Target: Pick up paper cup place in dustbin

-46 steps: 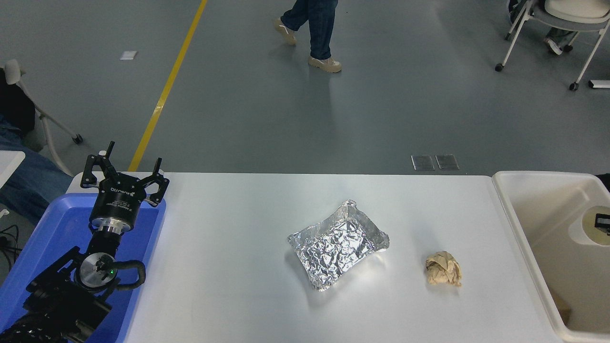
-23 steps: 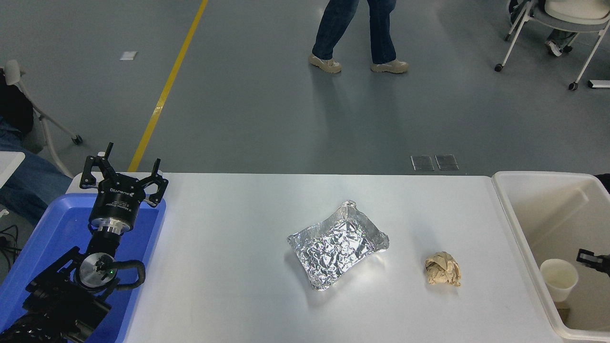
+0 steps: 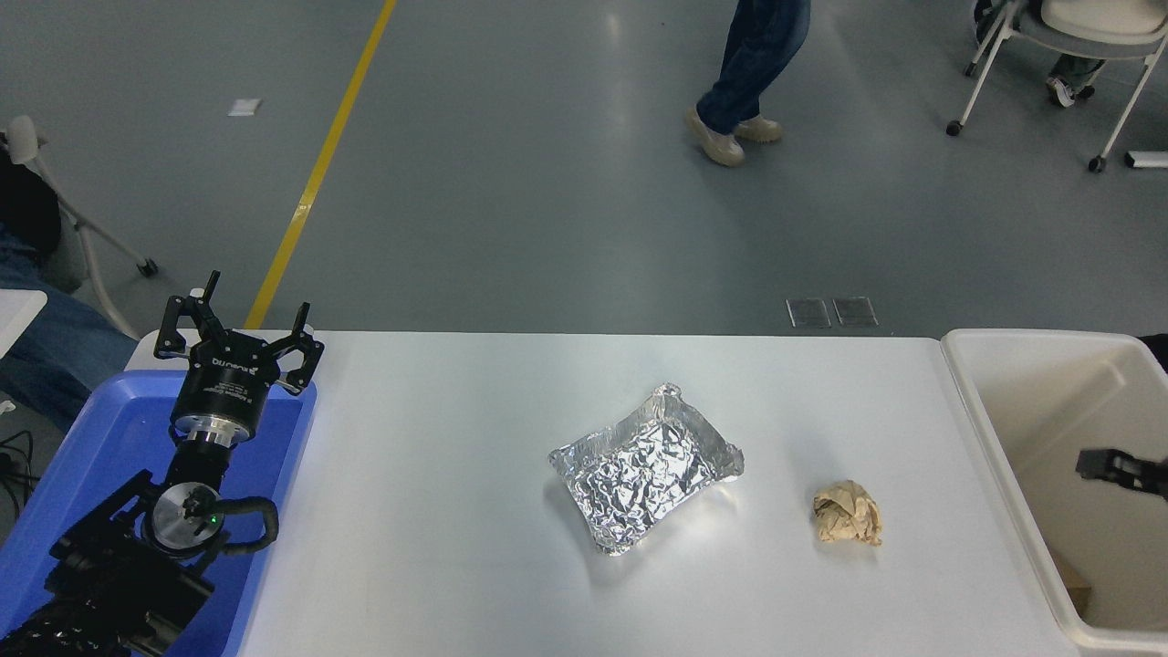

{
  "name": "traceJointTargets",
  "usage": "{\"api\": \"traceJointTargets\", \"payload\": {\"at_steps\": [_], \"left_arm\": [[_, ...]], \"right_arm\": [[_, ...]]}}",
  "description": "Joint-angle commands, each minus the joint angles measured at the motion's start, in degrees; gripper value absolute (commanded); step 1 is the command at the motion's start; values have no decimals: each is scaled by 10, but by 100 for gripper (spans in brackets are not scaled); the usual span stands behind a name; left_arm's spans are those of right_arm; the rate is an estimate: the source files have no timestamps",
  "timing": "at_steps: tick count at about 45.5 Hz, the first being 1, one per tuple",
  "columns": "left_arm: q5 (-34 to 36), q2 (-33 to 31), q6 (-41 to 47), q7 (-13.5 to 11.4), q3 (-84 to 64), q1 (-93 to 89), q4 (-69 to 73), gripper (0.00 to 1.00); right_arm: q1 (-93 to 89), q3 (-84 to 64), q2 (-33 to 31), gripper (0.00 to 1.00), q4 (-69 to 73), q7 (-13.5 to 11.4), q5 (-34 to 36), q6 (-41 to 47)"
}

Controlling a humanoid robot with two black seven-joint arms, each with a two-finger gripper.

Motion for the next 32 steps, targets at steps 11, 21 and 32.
{"api": "traceJointTargets", "payload": {"at_steps": [11,21,32], "left_arm": [[-2,0,1,-2,-1,2,0,100],[-2,0,4,-2,-1,2,0,100],[-2,0,4,-3,-1,2,0,100]], "right_arm": [[434,-157,182,100,230,-2,235,141],[517,-162,236,100,313,-9,292,141],[539,-173,233,100,339,-18,294,141]]}}
